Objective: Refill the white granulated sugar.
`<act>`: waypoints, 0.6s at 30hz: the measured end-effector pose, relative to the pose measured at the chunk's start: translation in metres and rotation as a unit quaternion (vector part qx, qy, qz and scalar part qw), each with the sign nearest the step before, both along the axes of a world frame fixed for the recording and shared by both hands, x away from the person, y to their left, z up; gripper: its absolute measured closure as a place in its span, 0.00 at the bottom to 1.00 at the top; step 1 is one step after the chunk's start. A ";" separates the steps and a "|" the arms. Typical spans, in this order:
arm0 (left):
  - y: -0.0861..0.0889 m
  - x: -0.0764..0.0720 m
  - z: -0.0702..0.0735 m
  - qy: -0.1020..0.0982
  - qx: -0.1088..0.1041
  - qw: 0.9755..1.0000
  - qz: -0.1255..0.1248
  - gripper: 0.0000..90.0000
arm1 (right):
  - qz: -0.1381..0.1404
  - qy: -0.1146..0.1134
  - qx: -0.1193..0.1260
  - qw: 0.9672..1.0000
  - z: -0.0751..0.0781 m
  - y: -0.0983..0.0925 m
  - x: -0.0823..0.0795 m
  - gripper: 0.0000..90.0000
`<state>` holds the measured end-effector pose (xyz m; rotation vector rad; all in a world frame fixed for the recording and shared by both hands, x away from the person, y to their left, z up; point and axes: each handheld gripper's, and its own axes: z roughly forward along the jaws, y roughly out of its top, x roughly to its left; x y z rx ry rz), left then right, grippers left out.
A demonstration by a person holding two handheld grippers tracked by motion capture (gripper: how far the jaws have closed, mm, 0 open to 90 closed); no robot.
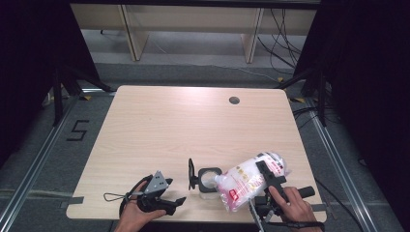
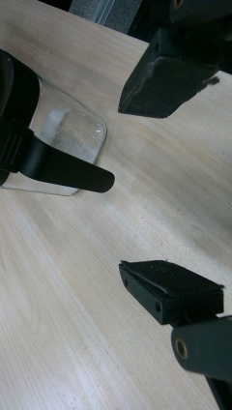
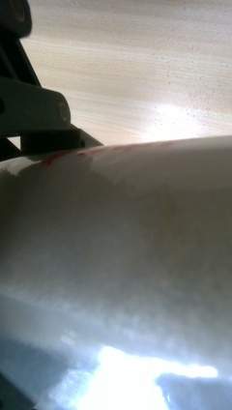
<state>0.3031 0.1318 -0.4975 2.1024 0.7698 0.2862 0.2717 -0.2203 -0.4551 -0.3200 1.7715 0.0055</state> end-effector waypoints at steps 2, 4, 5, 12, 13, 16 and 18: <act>0.001 0.000 0.000 -0.004 0.003 1.000 -0.004 0.23 | -0.008 0.001 -0.004 1.000 0.000 0.000 -0.001 0.46; 0.000 0.000 0.000 0.000 0.001 1.000 0.000 0.23 | -0.007 -0.002 -0.005 1.000 0.001 0.001 -0.001 0.46; 0.000 0.000 0.000 0.002 0.001 1.000 -0.001 0.23 | 0.001 -0.005 -0.024 1.000 0.003 0.002 -0.001 0.46; -0.002 -0.001 -0.001 0.001 -0.012 1.000 0.005 0.23 | -0.010 -0.003 -0.012 1.000 -0.001 0.000 -0.002 0.46; -0.001 -0.001 -0.001 -0.002 -0.011 1.000 0.001 0.23 | 0.000 -0.011 -0.007 1.000 -0.001 -0.001 0.000 0.46; -0.002 0.000 -0.001 -0.007 -0.017 1.000 0.002 0.23 | 0.014 -0.018 -0.001 1.000 -0.001 0.000 0.001 0.46; -0.001 0.000 -0.001 -0.007 -0.011 1.000 0.000 0.23 | 0.013 -0.016 -0.002 1.000 -0.001 0.000 0.001 0.46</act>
